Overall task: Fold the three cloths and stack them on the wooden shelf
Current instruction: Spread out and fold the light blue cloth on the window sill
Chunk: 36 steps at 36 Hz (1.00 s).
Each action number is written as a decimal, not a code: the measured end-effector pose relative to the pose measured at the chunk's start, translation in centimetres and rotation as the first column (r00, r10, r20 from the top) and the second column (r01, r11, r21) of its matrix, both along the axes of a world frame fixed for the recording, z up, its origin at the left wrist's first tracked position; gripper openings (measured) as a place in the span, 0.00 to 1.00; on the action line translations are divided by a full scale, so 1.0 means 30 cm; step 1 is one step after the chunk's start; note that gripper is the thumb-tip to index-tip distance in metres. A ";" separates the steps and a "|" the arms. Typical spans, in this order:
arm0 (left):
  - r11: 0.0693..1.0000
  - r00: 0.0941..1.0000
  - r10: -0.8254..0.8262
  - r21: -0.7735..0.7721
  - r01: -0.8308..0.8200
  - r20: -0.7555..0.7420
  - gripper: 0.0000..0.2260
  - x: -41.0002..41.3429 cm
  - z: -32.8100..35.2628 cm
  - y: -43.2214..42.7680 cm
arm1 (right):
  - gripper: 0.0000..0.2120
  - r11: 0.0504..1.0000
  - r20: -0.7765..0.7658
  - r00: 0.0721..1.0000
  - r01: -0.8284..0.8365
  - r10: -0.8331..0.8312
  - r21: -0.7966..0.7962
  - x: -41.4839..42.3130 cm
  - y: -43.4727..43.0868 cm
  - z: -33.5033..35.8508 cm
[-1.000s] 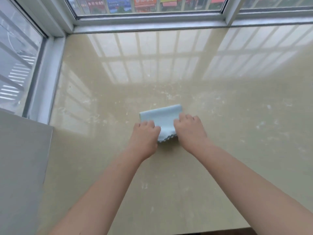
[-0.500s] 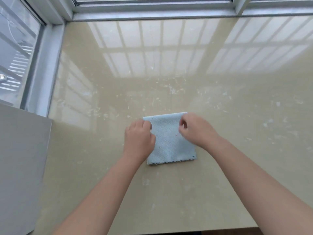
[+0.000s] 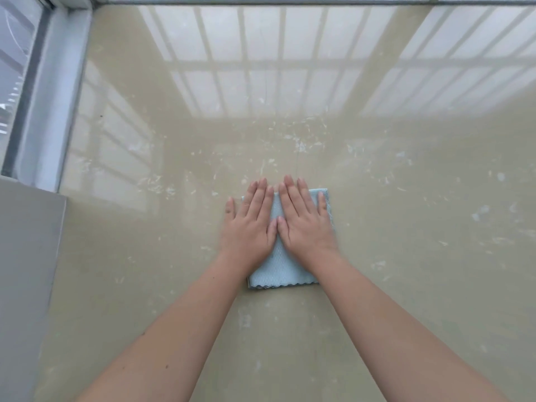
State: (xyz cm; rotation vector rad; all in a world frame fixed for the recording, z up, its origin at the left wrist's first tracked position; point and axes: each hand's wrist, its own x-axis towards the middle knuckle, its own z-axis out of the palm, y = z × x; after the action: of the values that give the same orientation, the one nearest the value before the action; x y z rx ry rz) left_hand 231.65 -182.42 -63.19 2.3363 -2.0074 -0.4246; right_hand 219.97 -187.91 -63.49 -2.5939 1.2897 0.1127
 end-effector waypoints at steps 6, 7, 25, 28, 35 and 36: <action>0.999 0.999 0.049 0.000 -0.049 0.014 0.29 0.033 -0.013 0.024 | 0.33 0.990 -0.052 0.994 0.103 -0.098 0.100 -0.086 -0.062 0.012; 0.998 0.997 0.070 -0.008 -0.069 0.023 0.29 0.043 -0.018 0.034 | 0.33 0.986 -0.053 0.991 0.129 -0.124 0.110 -0.112 -0.074 0.008; 0.975 0.998 0.037 -0.220 -0.024 0.051 0.29 -0.126 -0.055 0.113 | 0.25 0.988 0.111 0.993 0.061 -0.045 -0.141 -0.046 0.102 -0.014; 0.977 0.999 0.047 -0.209 -0.043 0.013 0.23 -0.118 -0.062 0.125 | 0.25 0.989 0.087 0.996 0.034 -0.021 -0.147 -0.086 0.088 -0.037; 0.976 0.992 0.118 -0.187 -0.109 0.036 0.26 -0.068 -0.047 0.186 | 0.27 0.984 0.046 0.987 0.155 -0.151 -0.092 -0.149 0.068 -0.021; 0.975 0.991 0.129 -0.189 -0.119 0.043 0.26 -0.059 -0.048 0.197 | 0.27 0.982 0.052 0.985 0.169 -0.165 -0.088 -0.164 0.065 -0.025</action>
State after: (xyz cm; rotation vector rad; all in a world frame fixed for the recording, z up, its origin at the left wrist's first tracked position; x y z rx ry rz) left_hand 229.87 -176.52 -64.62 2.3636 -1.8204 -0.1611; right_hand 215.07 -185.96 -64.25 -2.5329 1.5234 -0.0351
